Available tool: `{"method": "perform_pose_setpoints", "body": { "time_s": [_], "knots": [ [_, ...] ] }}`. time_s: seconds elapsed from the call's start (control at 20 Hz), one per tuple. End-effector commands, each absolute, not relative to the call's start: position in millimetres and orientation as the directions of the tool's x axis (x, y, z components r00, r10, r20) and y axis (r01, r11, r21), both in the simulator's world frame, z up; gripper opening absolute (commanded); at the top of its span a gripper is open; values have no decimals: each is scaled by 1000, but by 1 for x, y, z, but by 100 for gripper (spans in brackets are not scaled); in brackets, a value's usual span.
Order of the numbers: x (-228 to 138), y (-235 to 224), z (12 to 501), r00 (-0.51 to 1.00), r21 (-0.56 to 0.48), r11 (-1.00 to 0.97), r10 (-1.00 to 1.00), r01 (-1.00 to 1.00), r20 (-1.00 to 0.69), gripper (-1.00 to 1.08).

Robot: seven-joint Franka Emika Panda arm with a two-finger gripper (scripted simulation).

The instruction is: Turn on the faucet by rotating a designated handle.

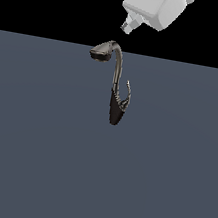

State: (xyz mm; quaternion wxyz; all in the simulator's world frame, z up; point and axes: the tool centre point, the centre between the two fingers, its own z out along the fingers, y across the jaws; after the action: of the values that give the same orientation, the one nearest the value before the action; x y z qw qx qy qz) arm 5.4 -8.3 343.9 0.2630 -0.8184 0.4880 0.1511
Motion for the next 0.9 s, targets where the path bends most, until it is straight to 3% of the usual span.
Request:
{"method": "perform_pose_setpoints", "body": {
  "time_s": [0.0,0.5,0.85],
  "knots": [
    [22,-15,324,395,-259,-299,-740,-918,-545,-100],
    [71,-47,238,52,-118,37,-744,-992,-667,-100],
    [86,-63,196,-105,-38,183,-708,-982,-699,-100]
  ]
}}
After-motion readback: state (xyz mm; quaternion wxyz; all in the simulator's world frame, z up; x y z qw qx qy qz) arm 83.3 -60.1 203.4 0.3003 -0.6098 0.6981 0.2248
